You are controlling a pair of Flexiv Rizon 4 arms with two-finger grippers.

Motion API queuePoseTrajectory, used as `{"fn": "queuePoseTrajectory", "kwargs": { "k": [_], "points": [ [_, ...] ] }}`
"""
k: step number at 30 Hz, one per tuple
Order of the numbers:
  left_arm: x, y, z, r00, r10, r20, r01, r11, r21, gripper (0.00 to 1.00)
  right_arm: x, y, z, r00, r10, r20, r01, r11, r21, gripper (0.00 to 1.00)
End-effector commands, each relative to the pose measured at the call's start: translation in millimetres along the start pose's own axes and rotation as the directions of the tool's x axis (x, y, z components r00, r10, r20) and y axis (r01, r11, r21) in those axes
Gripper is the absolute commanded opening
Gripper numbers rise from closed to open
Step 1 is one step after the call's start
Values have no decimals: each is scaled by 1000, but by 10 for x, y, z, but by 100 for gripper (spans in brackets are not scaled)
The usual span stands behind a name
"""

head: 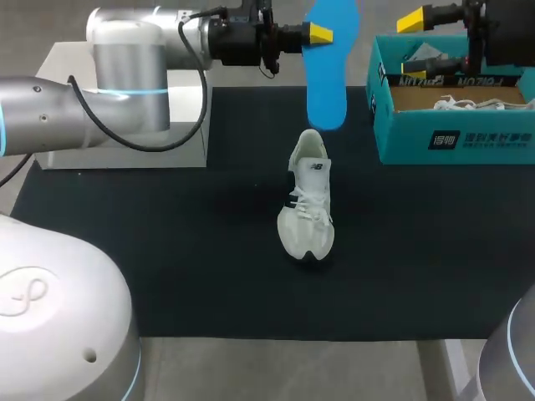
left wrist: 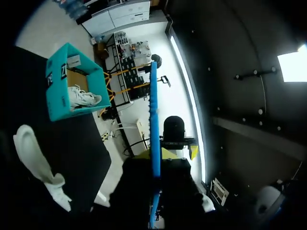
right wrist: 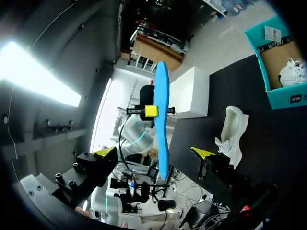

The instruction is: Take the shoe out of the shoebox, open the shoe tongue, remove and reinsert the insole, then place the shoe into the shoebox

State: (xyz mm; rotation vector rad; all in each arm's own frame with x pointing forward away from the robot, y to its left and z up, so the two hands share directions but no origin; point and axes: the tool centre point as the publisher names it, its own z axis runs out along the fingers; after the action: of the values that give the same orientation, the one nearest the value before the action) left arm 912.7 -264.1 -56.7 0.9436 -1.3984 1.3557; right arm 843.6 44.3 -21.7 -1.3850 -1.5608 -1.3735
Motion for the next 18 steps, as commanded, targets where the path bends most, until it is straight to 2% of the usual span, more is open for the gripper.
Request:
{"fn": "queuePoseTrajectory", "kwargs": {
  "k": [1, 2, 4, 7, 10, 12, 18],
  "points": [
    [-6, -2, 34, 999, -19, 38, 18, 1000, 13, 0, 211, -4, -81, 991, 2, 133, 1, 1000, -17, 100],
    [-24, -6, 36, 999, -29, 31, 29, 999, 16, 0, 218, 12, -94, 977, 1, 214, 0, 1000, -4, 100],
    [-93, -18, 42, 998, -55, 29, 54, 998, 35, 0, 246, 43, -106, 957, -18, 290, 16, 1000, 11, 100],
    [-158, -15, 54, 996, -89, 16, 88, 995, 54, 0, 322, 85, -94, 907, -96, 411, 64, 994, 90, 100],
    [-176, -12, 62, 993, -114, 8, 113, 991, 69, 0, 415, 136, -84, 874, -136, 467, 89, 989, 122, 100],
    [-169, -9, 73, 993, -120, 2, 120, 991, 67, 0, 474, 180, -99, 850, -156, 503, 116, 987, 110, 100],
    [-98, -4, 99, 986, -164, -35, 165, 985, 48, 0, 474, 180, -99, 850, -156, 503, 116, 987, 110, 100]
  ]
}}
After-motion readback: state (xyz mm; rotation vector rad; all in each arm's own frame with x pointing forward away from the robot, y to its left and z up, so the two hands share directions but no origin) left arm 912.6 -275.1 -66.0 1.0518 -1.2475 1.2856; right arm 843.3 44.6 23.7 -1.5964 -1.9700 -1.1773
